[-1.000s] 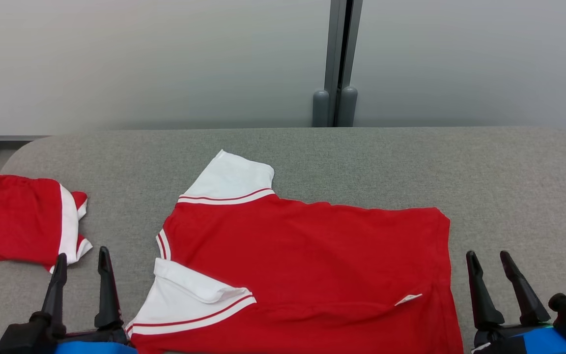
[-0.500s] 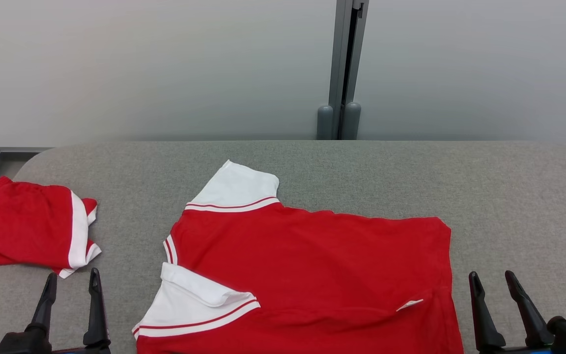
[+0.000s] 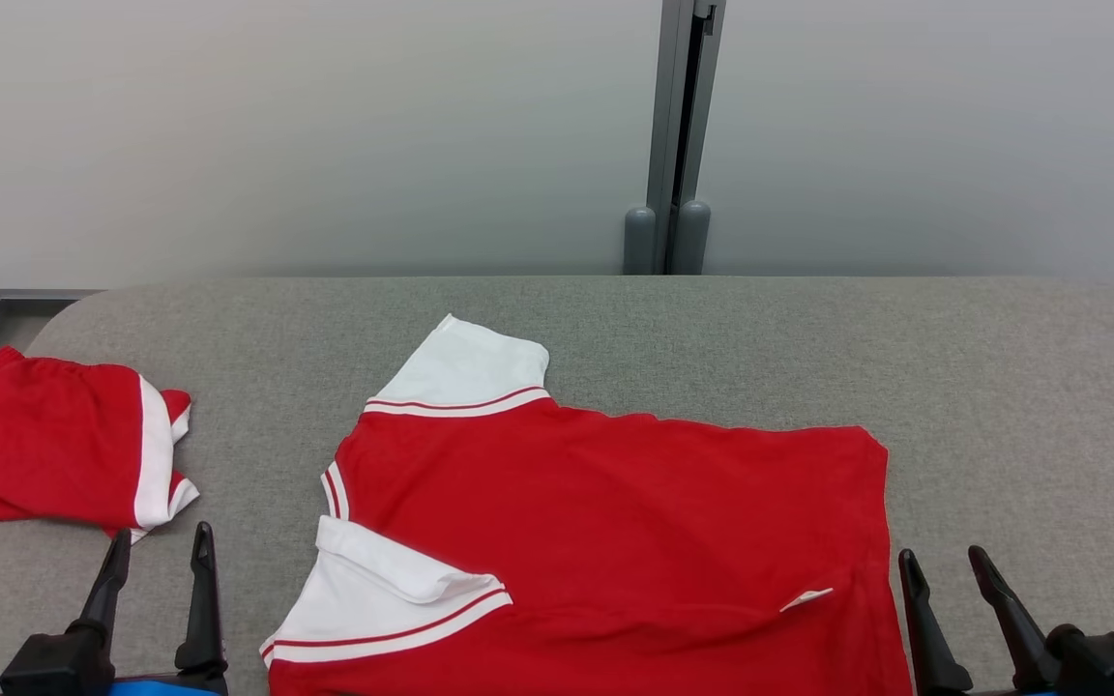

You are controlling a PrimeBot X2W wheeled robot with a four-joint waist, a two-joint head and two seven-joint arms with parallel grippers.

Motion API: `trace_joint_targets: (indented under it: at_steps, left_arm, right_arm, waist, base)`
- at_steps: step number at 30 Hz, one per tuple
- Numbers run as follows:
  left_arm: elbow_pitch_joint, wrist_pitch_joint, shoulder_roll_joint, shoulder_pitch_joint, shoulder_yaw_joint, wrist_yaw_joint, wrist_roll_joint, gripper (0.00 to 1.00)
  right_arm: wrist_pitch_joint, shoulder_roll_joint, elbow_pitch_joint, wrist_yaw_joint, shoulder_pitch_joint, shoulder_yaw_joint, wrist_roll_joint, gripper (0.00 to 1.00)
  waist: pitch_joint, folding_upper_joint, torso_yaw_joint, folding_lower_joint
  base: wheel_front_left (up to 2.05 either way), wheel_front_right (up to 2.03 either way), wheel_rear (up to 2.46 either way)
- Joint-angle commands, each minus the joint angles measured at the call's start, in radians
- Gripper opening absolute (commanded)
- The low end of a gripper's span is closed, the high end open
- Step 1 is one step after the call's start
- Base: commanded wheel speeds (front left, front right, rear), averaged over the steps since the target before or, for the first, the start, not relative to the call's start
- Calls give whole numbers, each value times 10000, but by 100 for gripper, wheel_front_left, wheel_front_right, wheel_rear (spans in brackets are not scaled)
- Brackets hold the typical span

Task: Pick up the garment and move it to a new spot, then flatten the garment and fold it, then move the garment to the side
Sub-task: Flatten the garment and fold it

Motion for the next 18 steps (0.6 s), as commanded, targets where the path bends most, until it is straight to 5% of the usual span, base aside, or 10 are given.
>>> trace_joint_targets:
  at_steps: [1, 18]
  left_arm:
    - [37, -35, 66, -103, -37, 30, -31, 100]
    - [-45, -35, 121, -23, -141, 152, -154, 100]
  right_arm:
    - [28, 0, 34, 3, -61, 6, -89, 100]
    - [2, -20, -55, 1, -92, 8, -184, 100]
  waist:
    - [0, 0, -6, 0]
    - [16, 0, 18, 0]
  base:
    - [0, 0, 0]
    - [0, 0, 0]
